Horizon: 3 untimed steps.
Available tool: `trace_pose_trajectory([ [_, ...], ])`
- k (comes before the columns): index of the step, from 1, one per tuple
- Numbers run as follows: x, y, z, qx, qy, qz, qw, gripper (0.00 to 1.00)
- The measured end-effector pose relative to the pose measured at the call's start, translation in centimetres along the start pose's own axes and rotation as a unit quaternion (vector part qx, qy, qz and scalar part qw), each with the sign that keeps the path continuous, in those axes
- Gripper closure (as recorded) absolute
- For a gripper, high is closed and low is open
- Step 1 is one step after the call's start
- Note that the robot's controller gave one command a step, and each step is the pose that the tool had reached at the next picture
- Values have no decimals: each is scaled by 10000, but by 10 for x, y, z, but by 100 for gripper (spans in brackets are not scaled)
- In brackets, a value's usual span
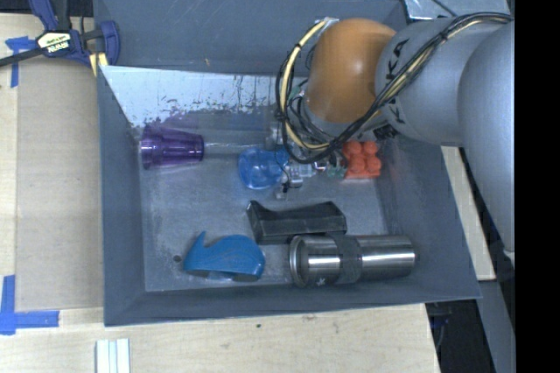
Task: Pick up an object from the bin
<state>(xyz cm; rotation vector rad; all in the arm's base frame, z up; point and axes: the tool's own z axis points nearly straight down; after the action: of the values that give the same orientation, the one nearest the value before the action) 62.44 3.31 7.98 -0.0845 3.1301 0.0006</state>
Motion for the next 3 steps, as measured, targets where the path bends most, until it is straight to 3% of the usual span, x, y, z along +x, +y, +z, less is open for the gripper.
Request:
trace_pose_trajectory([
  [1,19,0,10,-11,0,644,9979,100],
  [3,19,0,10,-10,1,647,9979,100],
])
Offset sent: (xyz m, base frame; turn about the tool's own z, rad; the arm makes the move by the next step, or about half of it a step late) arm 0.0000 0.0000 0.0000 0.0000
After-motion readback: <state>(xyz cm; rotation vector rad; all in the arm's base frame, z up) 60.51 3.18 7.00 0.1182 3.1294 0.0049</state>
